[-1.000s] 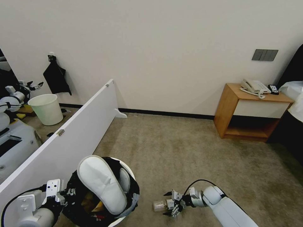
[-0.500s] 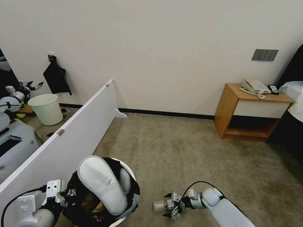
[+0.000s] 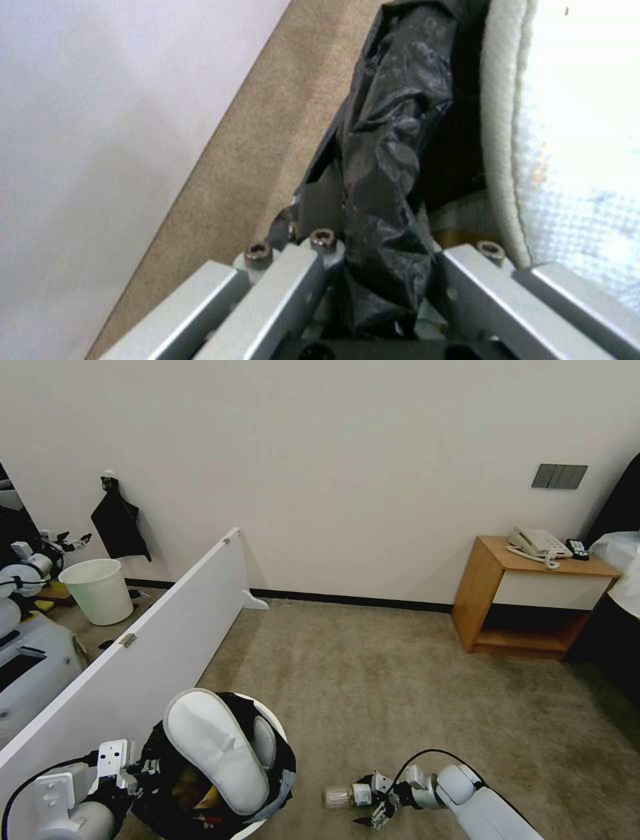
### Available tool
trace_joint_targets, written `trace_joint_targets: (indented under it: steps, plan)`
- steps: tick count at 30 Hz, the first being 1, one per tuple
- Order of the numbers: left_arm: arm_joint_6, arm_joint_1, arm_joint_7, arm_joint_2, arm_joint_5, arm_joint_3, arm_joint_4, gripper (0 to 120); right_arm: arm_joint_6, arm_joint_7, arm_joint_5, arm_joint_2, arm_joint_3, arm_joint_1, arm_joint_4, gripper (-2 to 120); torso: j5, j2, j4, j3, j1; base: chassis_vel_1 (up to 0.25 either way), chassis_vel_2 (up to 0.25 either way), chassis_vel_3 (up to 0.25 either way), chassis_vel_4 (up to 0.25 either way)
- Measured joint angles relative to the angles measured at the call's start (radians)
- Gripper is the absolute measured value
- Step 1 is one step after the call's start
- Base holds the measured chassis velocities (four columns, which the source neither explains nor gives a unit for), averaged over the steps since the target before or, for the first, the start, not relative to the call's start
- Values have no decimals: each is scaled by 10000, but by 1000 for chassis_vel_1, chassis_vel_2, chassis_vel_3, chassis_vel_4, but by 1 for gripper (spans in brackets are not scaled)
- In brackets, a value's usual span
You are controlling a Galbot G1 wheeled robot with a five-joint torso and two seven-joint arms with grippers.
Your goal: Pick up the trash bin, then pick up the garbage from the floor and place it into the trash bin.
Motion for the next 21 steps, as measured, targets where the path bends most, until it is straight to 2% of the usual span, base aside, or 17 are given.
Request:
trace_joint_targets:
  steps: [21]
  plan:
    - [0, -61, 0, 15, -5, 28, 47, 2, -286, 144, -116, -112, 104, 132, -97, 100, -1, 1, 0, 0, 0, 0, 0, 0, 0]
